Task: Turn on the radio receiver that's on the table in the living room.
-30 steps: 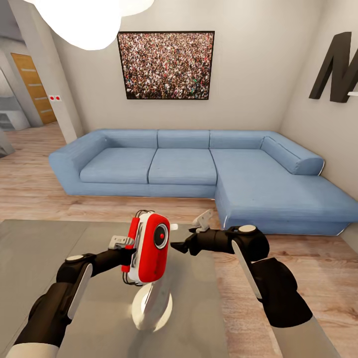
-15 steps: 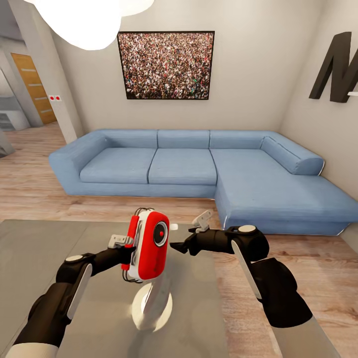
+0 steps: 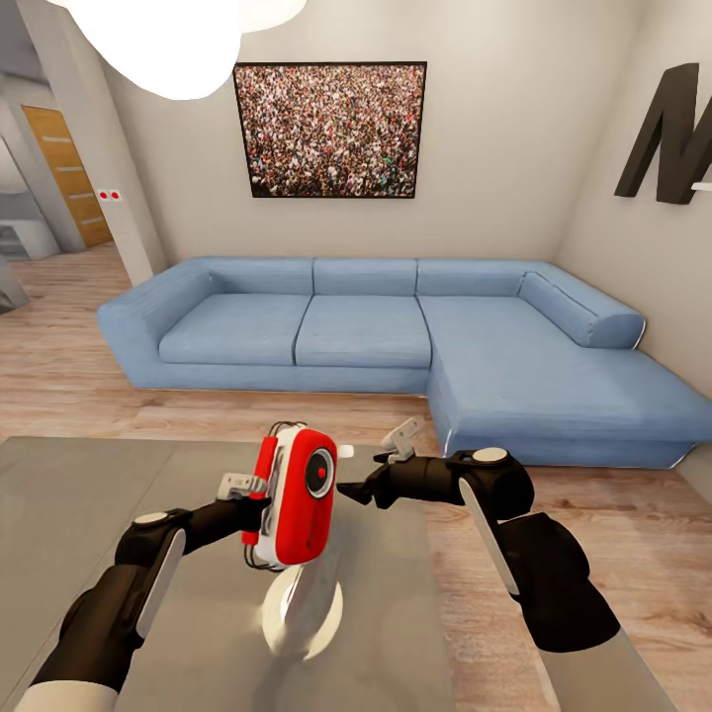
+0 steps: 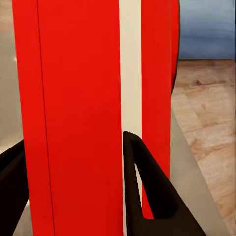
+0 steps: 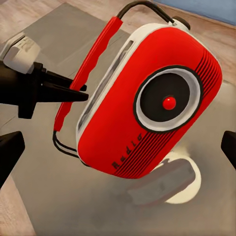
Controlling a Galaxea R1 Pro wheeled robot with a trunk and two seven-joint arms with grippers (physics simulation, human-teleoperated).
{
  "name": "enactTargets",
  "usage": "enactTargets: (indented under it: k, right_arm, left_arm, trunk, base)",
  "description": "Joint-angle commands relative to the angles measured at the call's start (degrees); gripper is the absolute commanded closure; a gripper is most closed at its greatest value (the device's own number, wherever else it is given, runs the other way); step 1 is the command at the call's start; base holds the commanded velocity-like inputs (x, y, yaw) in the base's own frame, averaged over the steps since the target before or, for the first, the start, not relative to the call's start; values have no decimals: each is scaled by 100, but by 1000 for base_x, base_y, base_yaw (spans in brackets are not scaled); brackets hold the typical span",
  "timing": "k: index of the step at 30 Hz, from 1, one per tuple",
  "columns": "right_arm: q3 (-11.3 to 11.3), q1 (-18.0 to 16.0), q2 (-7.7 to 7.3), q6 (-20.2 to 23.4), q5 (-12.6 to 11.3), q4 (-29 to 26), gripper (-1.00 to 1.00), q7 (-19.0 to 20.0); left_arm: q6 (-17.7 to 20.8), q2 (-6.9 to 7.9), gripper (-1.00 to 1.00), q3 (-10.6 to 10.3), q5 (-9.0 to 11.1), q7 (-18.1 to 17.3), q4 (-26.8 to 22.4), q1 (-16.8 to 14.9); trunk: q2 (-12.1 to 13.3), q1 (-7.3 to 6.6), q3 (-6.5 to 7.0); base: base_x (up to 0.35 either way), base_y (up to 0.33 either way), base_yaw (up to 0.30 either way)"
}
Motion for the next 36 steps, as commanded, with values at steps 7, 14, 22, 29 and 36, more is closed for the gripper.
enactTargets:
  k: [7, 14, 22, 29, 36]
  right_arm:
    - [-2, 0, 0, -1, 0, 0, 100, -2]
    - [1, 0, 0, -2, 0, 0, 100, -6]
    - [1, 0, 0, -7, 3, 3, 100, -9]
    - [1, 0, 76, -7, 0, 0, 100, -9]
    - [1, 0, 156, -7, 0, 0, 100, -9]
  left_arm:
    - [0, 2, 100, 1, 35, -2, 60, -1]
    - [1, -3, 100, -20, 35, -3, 65, -1]
    - [0, 30, 100, -85, -5, -972, 70, 17]
    - [0, 216, 100, -87, -10, -1226, 48, 152]
    - [-78, 241, 100, -86, -10, -1418, 66, 157]
  trunk:
    - [0, 0, 0]
    - [0, 0, 0]
    - [0, 0, 0]
    - [0, 0, 0]
    - [0, 0, 0]
  base:
    - [0, 0, 0]
    - [0, 0, 0]
    - [0, 0, 0]
    - [0, 0, 0]
    - [0, 0, 0]
